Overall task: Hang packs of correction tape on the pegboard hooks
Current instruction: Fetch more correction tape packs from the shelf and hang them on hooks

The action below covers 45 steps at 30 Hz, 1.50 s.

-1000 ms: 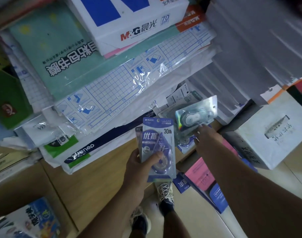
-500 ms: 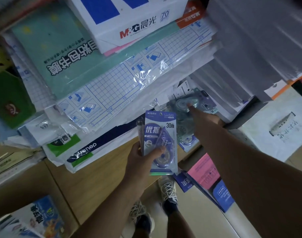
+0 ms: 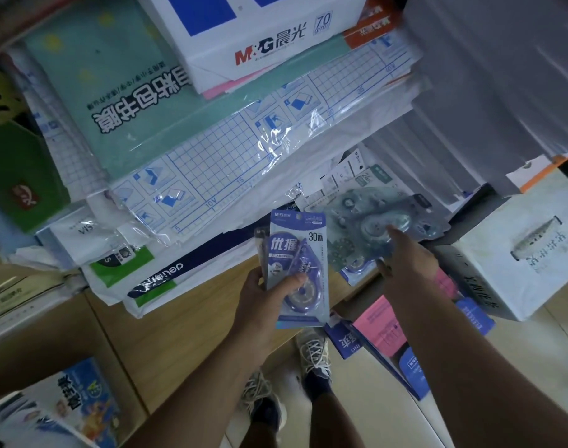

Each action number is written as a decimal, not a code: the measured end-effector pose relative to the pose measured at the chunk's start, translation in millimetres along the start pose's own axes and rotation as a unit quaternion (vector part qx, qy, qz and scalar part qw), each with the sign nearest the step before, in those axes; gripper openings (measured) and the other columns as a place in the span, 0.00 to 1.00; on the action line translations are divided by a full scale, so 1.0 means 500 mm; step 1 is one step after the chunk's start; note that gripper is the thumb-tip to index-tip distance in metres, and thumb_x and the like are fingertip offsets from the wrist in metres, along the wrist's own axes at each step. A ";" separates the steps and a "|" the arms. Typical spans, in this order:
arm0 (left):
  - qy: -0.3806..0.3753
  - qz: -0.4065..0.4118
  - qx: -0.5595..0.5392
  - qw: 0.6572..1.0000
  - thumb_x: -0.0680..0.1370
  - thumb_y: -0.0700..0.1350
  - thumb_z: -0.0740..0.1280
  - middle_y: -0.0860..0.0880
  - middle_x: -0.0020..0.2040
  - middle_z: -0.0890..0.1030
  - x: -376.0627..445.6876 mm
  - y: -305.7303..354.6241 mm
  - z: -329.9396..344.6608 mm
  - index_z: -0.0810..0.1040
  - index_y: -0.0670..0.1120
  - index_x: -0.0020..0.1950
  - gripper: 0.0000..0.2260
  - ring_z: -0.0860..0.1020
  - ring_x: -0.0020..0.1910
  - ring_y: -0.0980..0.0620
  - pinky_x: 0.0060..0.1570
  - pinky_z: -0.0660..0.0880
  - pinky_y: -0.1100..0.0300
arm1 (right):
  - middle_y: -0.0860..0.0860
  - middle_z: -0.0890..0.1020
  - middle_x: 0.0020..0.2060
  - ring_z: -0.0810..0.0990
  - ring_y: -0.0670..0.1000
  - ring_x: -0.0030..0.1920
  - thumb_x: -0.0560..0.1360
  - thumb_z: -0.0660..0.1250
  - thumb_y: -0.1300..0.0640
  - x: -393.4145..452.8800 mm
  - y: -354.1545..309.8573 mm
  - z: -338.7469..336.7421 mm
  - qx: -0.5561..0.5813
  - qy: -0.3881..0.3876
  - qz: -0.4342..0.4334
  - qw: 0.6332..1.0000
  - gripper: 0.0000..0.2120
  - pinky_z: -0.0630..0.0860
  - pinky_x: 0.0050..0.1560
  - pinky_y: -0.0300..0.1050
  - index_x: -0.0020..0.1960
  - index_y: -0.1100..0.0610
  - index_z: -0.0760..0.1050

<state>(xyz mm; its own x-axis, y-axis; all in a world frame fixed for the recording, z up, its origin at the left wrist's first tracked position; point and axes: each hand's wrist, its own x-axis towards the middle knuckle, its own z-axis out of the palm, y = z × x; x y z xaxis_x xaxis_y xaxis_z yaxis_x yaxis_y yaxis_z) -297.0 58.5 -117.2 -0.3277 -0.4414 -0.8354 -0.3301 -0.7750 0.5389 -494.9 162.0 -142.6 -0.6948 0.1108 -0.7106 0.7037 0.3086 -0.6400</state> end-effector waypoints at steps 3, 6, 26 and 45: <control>-0.018 -0.003 0.003 1.000 0.56 0.49 0.80 0.44 0.51 0.86 -0.001 0.001 -0.009 0.78 0.47 0.57 0.31 0.85 0.46 0.43 0.45 0.81 0.51 | 0.61 0.82 0.58 0.84 0.54 0.47 0.79 0.69 0.58 -0.071 -0.013 -0.027 0.031 -0.064 -0.055 0.996 0.15 0.81 0.45 0.45 0.63 0.63 0.75; -0.052 0.002 0.005 0.999 0.58 0.49 0.81 0.43 0.52 0.85 -0.005 0.006 -0.020 0.77 0.46 0.59 0.31 0.85 0.46 0.41 0.45 0.80 0.50 | 0.47 0.84 0.48 0.85 0.38 0.44 0.82 0.63 0.63 -0.148 -0.017 -0.041 -0.038 -0.181 -0.109 0.977 0.11 0.77 0.37 0.30 0.64 0.59 0.75; -0.080 -0.014 0.029 0.996 0.60 0.47 0.80 0.42 0.53 0.85 -0.001 0.000 -0.040 0.74 0.46 0.62 0.32 0.85 0.48 0.41 0.50 0.80 0.40 | 0.50 0.83 0.57 0.83 0.48 0.50 0.81 0.66 0.55 -0.041 -0.155 0.129 -0.390 -0.122 -0.322 0.854 0.20 0.78 0.49 0.38 0.72 0.51 0.72; -0.064 -0.030 0.037 0.997 0.55 0.54 0.82 0.42 0.54 0.84 -0.001 -0.032 -0.018 0.75 0.48 0.62 0.38 0.84 0.51 0.40 0.53 0.78 0.36 | 0.47 0.85 0.41 0.85 0.54 0.48 0.74 0.62 0.60 0.076 -0.172 0.115 -0.405 -0.105 -0.416 0.807 0.09 0.76 0.49 0.42 0.47 0.48 0.78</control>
<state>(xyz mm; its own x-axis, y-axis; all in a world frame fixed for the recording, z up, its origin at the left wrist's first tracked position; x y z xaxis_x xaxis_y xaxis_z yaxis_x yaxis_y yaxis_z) -283.7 67.2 -126.4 -0.4144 -0.3303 -0.8480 -0.4154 -0.7604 0.4992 -573.2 85.3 -131.2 -0.7764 -0.5899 -0.2218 -0.3807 0.7194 -0.5810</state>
